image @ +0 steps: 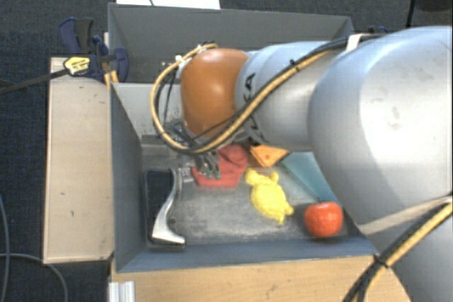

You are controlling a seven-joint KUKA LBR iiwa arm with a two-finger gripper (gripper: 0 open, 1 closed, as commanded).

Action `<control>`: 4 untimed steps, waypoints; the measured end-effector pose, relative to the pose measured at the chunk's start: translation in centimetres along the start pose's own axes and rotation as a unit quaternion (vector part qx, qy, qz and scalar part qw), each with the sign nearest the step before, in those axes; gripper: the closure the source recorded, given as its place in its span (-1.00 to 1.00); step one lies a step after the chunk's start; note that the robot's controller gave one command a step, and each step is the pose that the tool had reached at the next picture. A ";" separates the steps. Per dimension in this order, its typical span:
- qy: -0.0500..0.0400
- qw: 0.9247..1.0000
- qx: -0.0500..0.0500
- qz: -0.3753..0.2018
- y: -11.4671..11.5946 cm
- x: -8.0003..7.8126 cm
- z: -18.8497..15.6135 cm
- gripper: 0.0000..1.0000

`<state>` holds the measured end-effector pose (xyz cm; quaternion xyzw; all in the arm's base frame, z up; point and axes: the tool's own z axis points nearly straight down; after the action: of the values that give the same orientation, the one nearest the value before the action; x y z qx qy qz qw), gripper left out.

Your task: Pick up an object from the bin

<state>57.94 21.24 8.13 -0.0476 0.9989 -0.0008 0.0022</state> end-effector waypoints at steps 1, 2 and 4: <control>0.009 1.000 0.006 0.001 -0.4 0.3 0.3 1.00; 0.009 1.000 0.005 0.002 -0.4 0.3 0.3 1.00; 0.000 1.000 -0.001 -0.004 -1.1 0.8 -6.3 -1.00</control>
Offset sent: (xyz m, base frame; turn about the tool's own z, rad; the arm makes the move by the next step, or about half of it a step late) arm 0.0000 0.0000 0.0000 0.0000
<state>57.18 20.12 14.41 -0.0514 0.9987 0.0006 0.0022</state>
